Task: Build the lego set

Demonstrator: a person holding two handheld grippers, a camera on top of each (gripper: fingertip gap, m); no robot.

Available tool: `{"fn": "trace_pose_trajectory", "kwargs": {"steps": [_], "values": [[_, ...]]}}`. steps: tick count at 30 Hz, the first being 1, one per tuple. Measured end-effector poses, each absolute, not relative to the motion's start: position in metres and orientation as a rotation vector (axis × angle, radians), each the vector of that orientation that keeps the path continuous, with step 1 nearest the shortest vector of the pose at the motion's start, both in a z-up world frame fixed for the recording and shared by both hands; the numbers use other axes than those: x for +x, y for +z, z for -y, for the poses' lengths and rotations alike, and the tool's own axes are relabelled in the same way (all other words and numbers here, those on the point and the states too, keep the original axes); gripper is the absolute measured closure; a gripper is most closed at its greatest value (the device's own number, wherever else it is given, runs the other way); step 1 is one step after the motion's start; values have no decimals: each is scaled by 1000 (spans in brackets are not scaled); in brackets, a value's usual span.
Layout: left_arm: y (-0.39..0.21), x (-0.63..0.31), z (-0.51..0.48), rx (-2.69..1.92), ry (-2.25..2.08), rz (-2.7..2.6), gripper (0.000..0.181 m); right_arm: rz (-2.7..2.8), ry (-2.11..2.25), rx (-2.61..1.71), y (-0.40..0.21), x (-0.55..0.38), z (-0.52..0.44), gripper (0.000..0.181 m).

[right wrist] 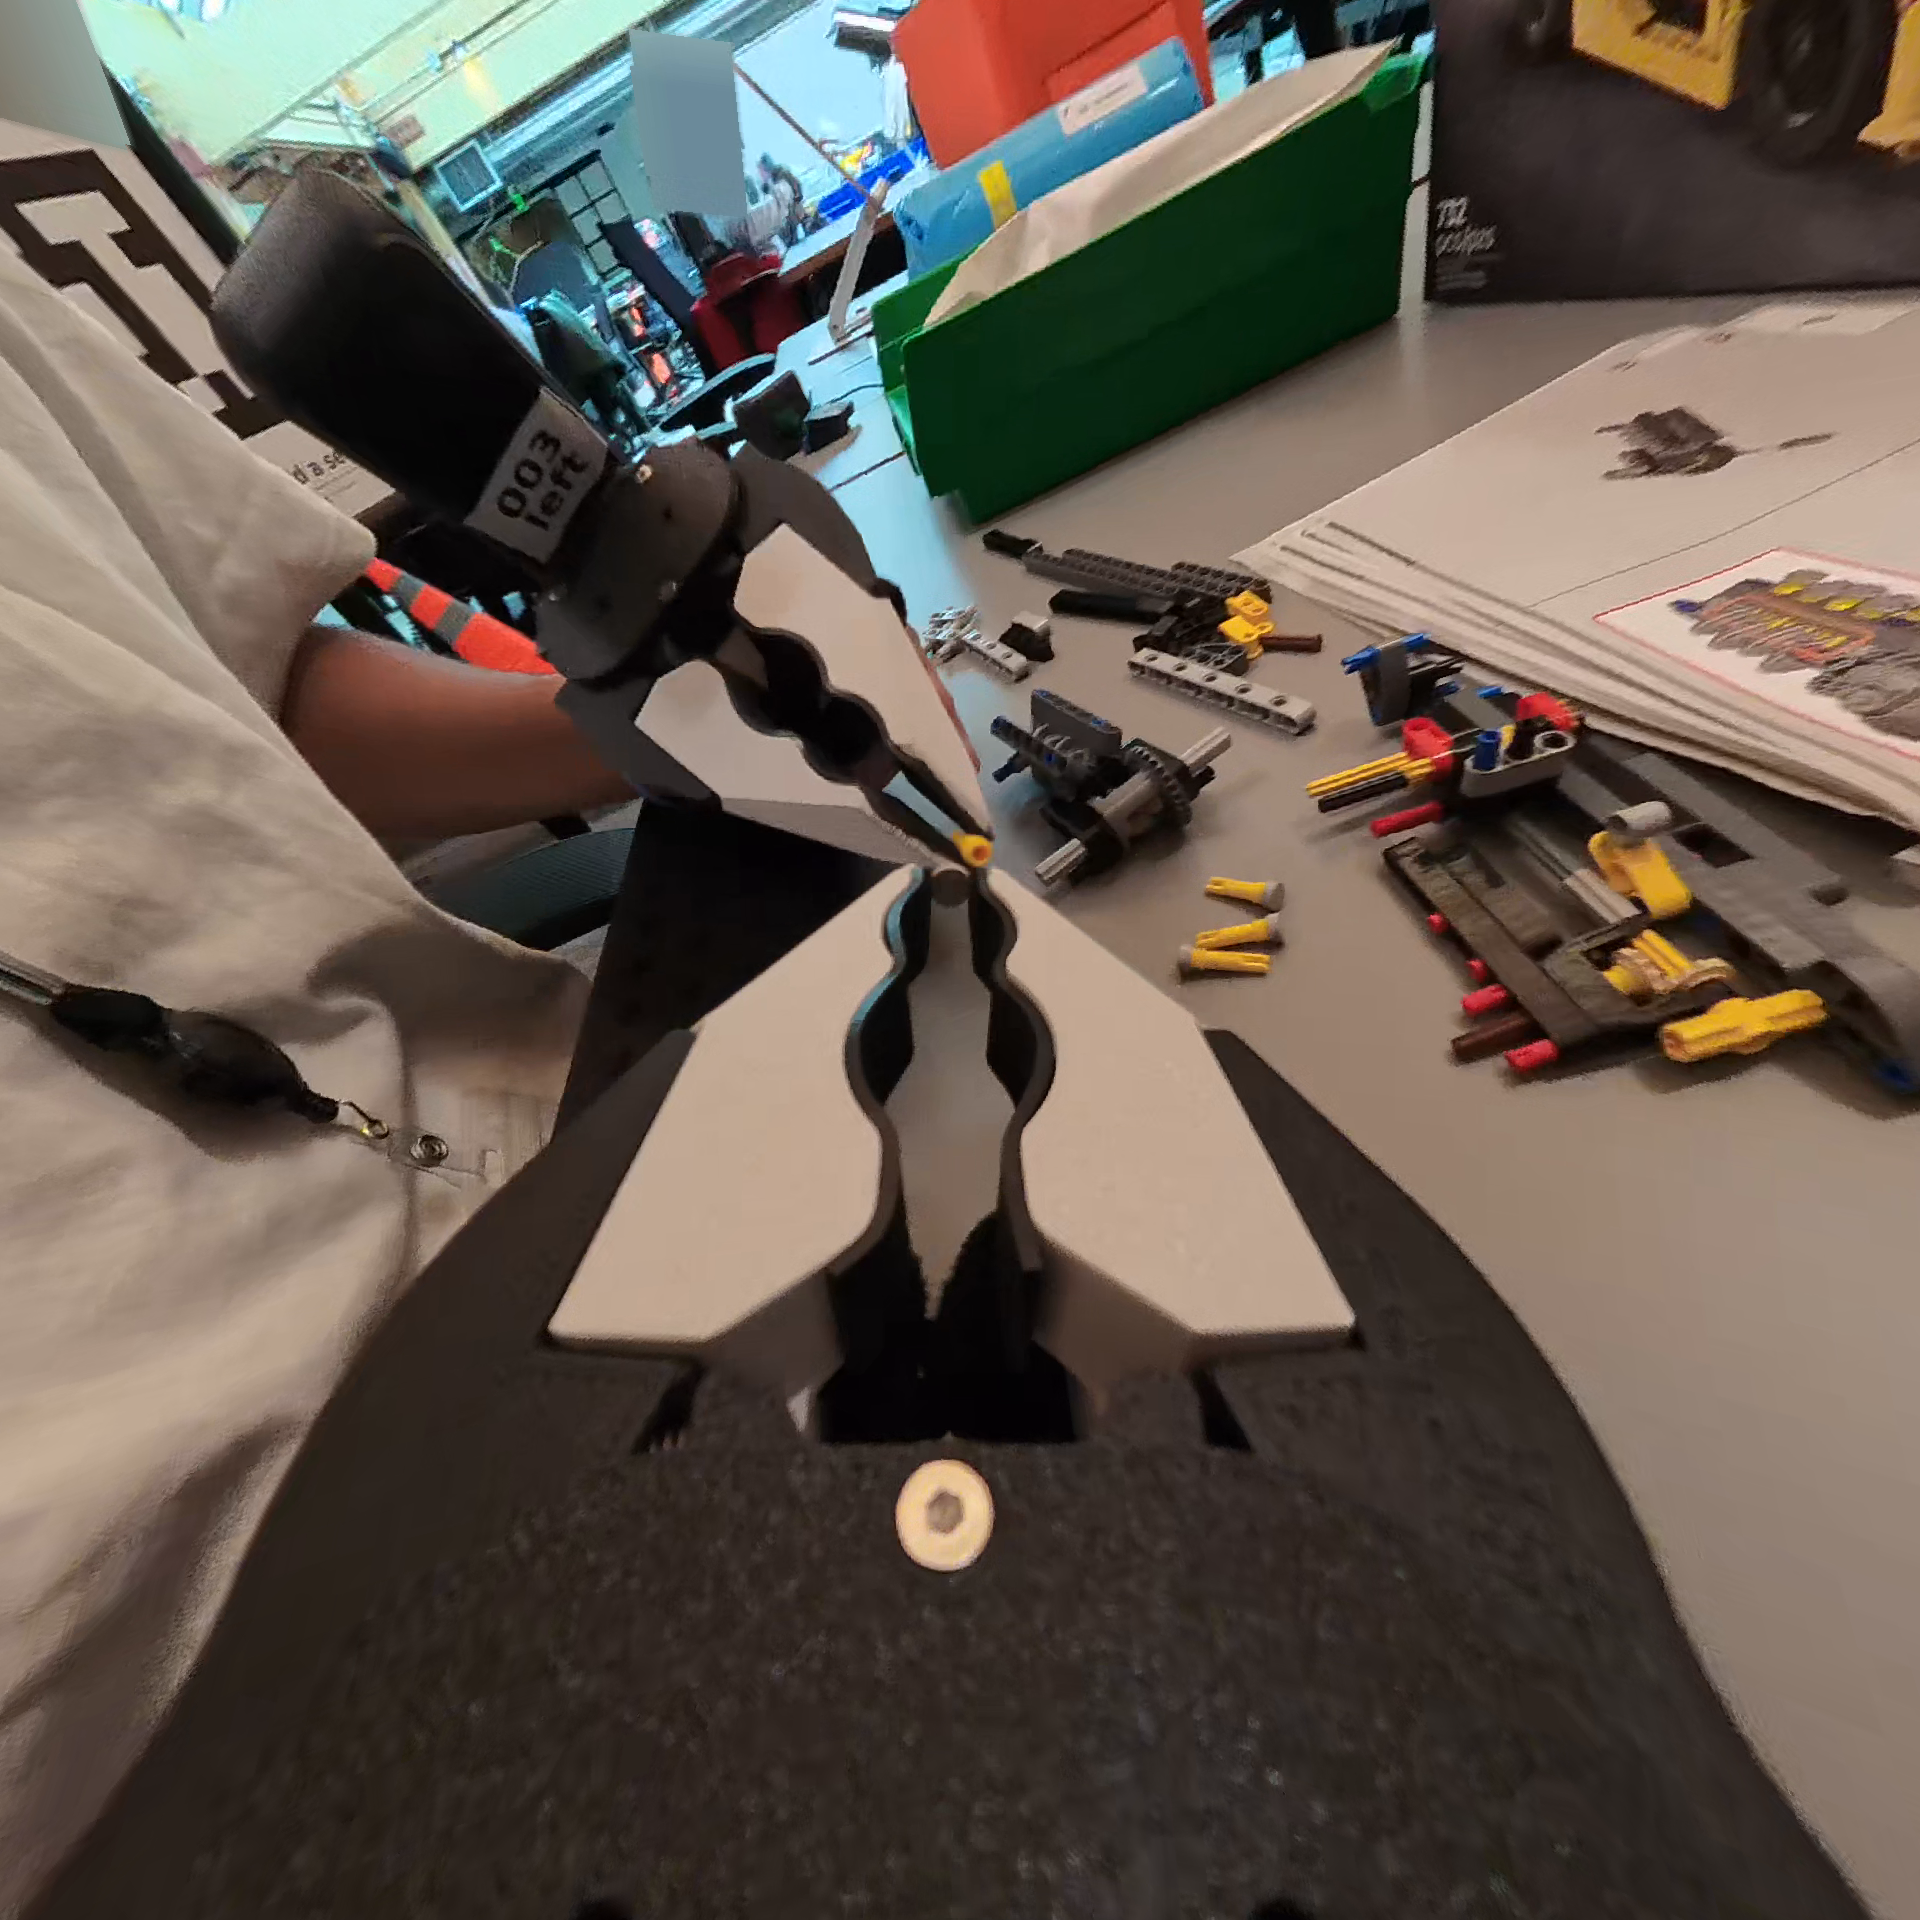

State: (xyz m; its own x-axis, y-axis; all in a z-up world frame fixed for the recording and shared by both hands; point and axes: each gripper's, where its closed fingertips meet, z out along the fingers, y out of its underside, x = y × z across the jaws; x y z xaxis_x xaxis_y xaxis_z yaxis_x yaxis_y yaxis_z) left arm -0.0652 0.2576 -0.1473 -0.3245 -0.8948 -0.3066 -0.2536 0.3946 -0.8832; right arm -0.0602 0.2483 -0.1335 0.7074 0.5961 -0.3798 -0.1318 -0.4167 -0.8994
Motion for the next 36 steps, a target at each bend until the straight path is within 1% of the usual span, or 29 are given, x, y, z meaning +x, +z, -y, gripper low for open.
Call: {"fn": "trace_pose_trajectory", "kwargs": {"steps": [11,22,36], "values": [[-150,-68,-249,-951,-968,-1840,177,394,847,-1850,-138,-67,-252,175],[-143,-69,-247,-920,-1019,-1816,177,389,945,-1831,-136,-69,-248,175],[-154,-70,-241,-885,-960,-1891,177,443,961,-1878,-146,-72,-242,175]]}}
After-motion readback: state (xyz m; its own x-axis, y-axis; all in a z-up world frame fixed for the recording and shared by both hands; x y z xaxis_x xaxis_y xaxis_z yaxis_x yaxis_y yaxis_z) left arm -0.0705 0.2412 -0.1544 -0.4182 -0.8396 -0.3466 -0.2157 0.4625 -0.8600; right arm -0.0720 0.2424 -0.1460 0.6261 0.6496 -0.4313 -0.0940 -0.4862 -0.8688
